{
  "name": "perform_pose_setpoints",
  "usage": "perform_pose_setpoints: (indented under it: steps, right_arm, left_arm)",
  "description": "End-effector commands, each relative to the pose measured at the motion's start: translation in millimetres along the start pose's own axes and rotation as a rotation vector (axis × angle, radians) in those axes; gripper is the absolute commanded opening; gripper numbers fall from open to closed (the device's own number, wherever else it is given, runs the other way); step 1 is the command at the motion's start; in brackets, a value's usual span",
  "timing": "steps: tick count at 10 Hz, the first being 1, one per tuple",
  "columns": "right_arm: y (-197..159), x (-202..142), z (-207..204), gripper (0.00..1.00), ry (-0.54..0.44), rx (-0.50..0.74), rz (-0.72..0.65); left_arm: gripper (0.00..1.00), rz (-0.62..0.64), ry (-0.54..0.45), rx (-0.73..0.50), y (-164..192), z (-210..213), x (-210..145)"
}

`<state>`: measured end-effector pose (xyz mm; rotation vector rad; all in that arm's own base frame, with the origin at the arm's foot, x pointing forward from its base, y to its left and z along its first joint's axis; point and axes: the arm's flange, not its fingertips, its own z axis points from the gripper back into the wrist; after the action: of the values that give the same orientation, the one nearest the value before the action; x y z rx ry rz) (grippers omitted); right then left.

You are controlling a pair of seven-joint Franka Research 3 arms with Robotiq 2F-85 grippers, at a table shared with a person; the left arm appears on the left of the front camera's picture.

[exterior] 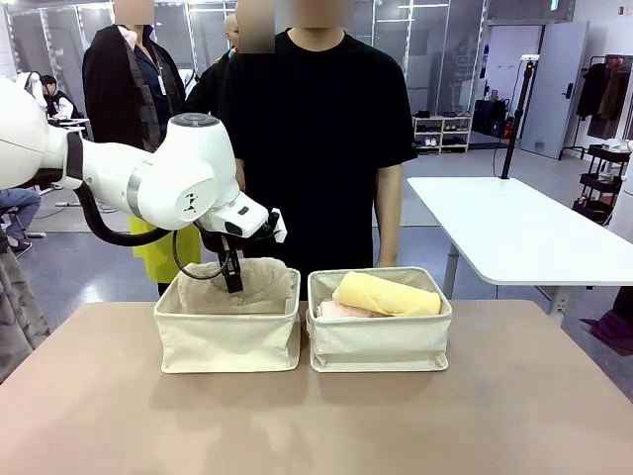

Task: Divide the towels into two baskets.
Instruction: Pick up one hotel-folded towel from the bottom of the table and place it in the Fabric basket indicated by the person.

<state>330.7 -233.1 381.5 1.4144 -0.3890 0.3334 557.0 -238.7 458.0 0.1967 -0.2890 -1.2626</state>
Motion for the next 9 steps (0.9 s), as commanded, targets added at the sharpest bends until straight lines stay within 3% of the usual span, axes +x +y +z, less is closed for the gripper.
perform_pose_setpoints:
  steps: [1, 3, 4, 5, 9]
  right_arm:
    - [2.5, -0.4, -1.0, 1.00, 0.003, 0.001, 0.002]
    - [2.5, -0.4, -1.0, 1.00, 0.003, 0.001, 0.002]
    - [2.5, -0.4, -1.0, 1.00, 0.003, 0.001, 0.002]
    - [2.5, -0.4, -1.0, 1.00, 0.003, 0.001, 0.002]
    - [2.5, -0.4, -1.0, 1.00, 0.003, 0.001, 0.002]
  left_arm:
    - [0.48, -0.028, 0.029, -0.005, 15.1, -4.9, 3.4]
    - [0.48, -0.037, 0.029, -0.010, 14.6, -10.1, 4.1]
    - [0.83, -0.025, 0.033, -0.007, 16.4, -10.4, 4.9]
    - [1.00, -0.035, 0.037, 0.002, 14.7, -9.4, 6.3]
    - [1.00, -0.042, 0.035, 0.024, 13.0, -7.5, 11.8]
